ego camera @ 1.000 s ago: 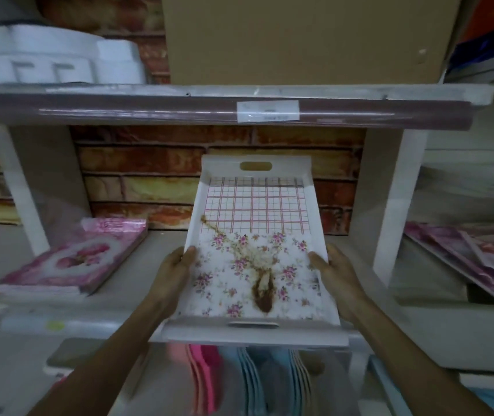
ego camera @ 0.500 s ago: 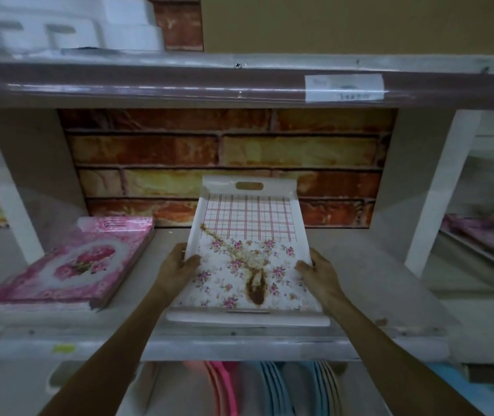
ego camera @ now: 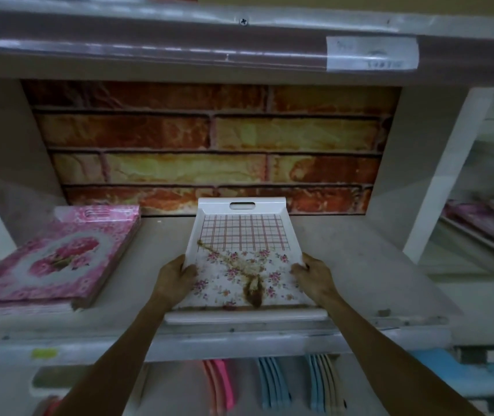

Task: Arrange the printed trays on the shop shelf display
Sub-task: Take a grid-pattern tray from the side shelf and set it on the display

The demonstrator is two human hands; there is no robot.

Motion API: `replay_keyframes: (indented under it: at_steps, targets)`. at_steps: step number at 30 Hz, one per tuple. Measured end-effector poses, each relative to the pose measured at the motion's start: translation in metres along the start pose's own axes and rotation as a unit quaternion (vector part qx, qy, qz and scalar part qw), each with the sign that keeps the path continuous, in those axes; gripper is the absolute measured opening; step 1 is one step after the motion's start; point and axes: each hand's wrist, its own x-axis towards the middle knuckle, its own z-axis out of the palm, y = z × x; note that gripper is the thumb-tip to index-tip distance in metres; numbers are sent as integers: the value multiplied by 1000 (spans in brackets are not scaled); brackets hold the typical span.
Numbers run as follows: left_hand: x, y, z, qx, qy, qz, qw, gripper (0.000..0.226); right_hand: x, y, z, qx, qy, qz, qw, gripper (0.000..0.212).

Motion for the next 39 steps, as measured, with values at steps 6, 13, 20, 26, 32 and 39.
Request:
replay_keyframes:
  at_steps: [6,13,20,26,32,39]
  targets:
    - [0,-1,4,21,11,4,1000,30,4,7,1,-46,-2,-12,999,32]
    - [3,7,-9,64,0,20,998,27,4,-2,-18,-53,-19,-1,998,22]
    - [-18,75,-10,-23,85,128,988,23,-21,-9,-101,42,67,-87,993,11]
    - [-61,161,36,-179,40,209,961,17,-69,-9,-198,28,137,-164,977,11]
    - [-95,242,103,-233,-24,275,932,18,-113,13,-291,20,187,-176,966,11]
    - [-131,327,199,-272,-96,320,902,20,-159,70,-396,-20,235,-152,960,13]
